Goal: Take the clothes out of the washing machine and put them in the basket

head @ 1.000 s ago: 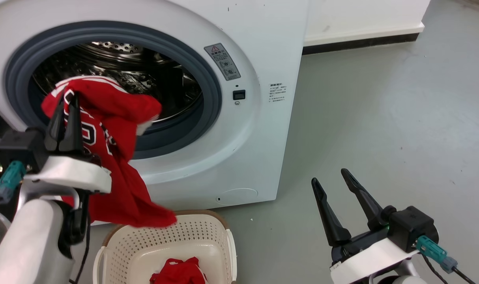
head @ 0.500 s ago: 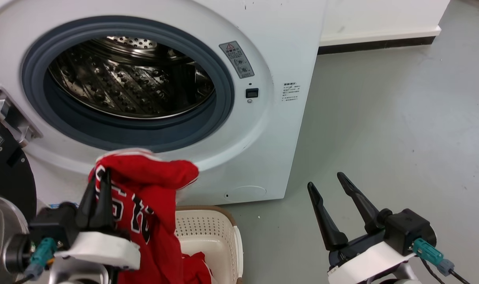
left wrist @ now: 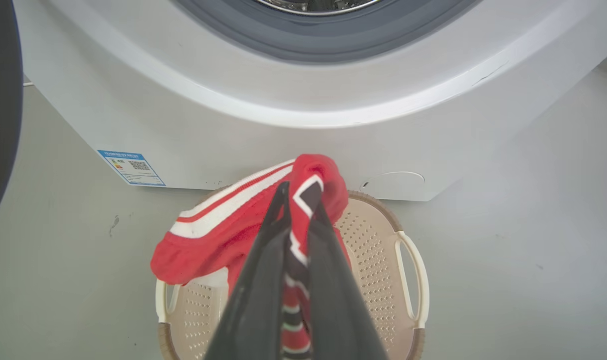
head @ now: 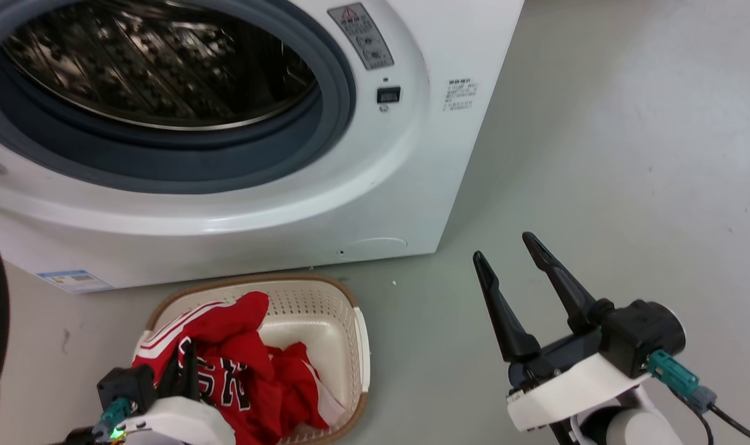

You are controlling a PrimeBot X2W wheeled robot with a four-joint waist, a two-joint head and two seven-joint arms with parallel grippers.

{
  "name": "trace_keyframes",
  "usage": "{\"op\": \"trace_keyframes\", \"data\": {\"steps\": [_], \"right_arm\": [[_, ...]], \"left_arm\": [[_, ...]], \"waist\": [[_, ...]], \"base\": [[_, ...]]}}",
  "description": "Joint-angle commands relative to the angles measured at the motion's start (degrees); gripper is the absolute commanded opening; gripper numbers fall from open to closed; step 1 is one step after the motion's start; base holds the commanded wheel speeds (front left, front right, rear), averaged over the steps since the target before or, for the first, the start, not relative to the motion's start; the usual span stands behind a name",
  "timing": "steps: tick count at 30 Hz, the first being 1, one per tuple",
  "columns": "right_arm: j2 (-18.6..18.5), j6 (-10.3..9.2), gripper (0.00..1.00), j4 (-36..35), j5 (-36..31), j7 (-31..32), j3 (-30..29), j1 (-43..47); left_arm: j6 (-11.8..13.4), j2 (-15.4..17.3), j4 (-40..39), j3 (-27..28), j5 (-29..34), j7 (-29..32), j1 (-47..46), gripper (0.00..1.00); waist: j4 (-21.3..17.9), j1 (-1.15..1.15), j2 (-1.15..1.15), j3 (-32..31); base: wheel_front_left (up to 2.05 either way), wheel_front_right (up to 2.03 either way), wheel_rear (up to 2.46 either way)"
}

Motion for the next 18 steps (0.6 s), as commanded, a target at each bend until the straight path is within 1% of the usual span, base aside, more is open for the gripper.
{"op": "trace_keyframes", "data": {"steps": [1,6,14,18], "right_arm": [[0.05,-0.04,1.0,-0.58,-0.26,-0.09,0.34,-1.58],[0.05,-0.04,1.0,-0.85,-0.02,-0.91,0.45,-3.84],[0.07,-0.04,1.0,-0.87,0.69,-2.62,1.44,-6.55],[0.08,-0.04,1.0,-1.22,0.74,-3.41,1.42,-7.59]], "left_arm": [[-0.63,-0.25,2.28,0.19,0.01,-0.75,-2.09,0.0],[-3.14,-1.27,11.74,0.46,0.36,-2.49,-7.8,0.0],[-7.3,-2.41,27.37,0.46,1.93,-3.35,-17.04,0.0],[-8.59,-3.2,34.31,1.5,2.62,-3.44,-21.04,0.0]], "waist": [[-1.19,0.0,0.0,3.72],[-2.98,0.0,0.0,8.57],[-6.54,0.0,0.0,15.68],[-7.52,0.0,0.0,19.1]], "base": [[0.0,0.0,0.0],[0.0,0.0,0.0],[0.0,0.0,0.0],[0.0,0.0,0.0]]}}
